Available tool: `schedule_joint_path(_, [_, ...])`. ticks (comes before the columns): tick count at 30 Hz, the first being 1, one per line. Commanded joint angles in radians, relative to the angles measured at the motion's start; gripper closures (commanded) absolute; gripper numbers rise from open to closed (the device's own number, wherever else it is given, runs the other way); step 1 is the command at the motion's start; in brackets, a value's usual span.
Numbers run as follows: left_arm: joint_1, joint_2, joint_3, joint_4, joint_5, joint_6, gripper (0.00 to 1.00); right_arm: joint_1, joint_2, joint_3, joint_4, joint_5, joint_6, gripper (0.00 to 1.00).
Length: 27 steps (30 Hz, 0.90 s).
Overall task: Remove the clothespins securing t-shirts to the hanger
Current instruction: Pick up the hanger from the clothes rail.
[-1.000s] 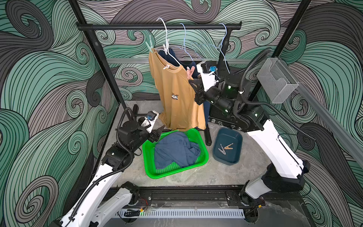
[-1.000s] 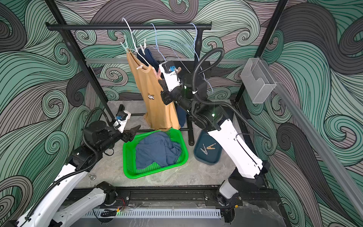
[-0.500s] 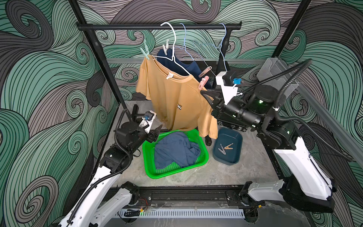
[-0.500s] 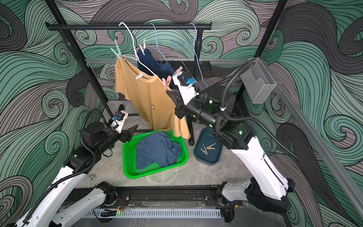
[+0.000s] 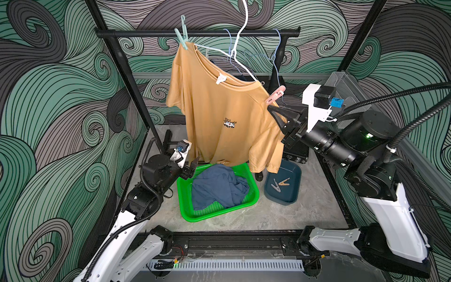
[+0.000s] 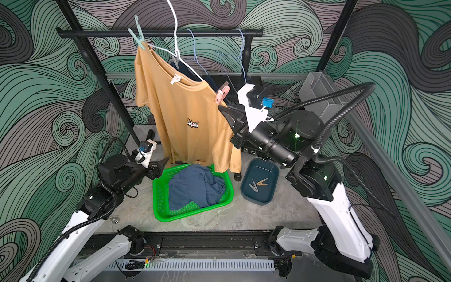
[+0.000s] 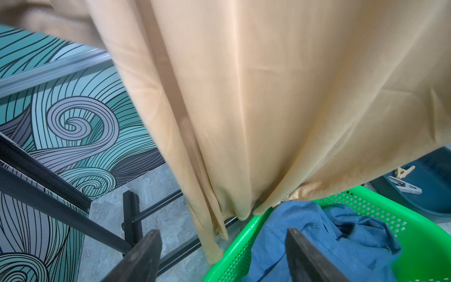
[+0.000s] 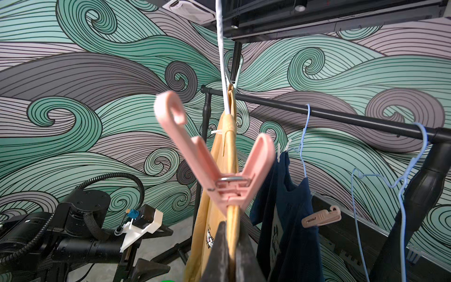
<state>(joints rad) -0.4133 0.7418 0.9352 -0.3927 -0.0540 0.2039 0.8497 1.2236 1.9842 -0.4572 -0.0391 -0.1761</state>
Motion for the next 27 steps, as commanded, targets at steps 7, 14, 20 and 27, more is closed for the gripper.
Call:
schedule_joint_path(7, [0.011,-0.009,-0.006,-0.031,-0.021,-0.011,0.20,0.001,0.012,0.189,0.130,-0.028,-0.032,1.00])
schedule_joint_path(14, [0.010,-0.011,-0.007,-0.036,-0.018,-0.010,0.20,0.000,-0.037,0.075,0.131,-0.022,0.005,1.00])
schedule_joint_path(20, [0.010,-0.038,-0.004,-0.062,-0.019,0.005,0.20,-0.004,-0.151,-0.246,0.181,0.003,0.021,1.00])
schedule_joint_path(27, [0.010,-0.090,-0.015,-0.103,-0.037,0.020,0.20,-0.023,-0.256,-0.452,0.175,0.003,0.065,1.00])
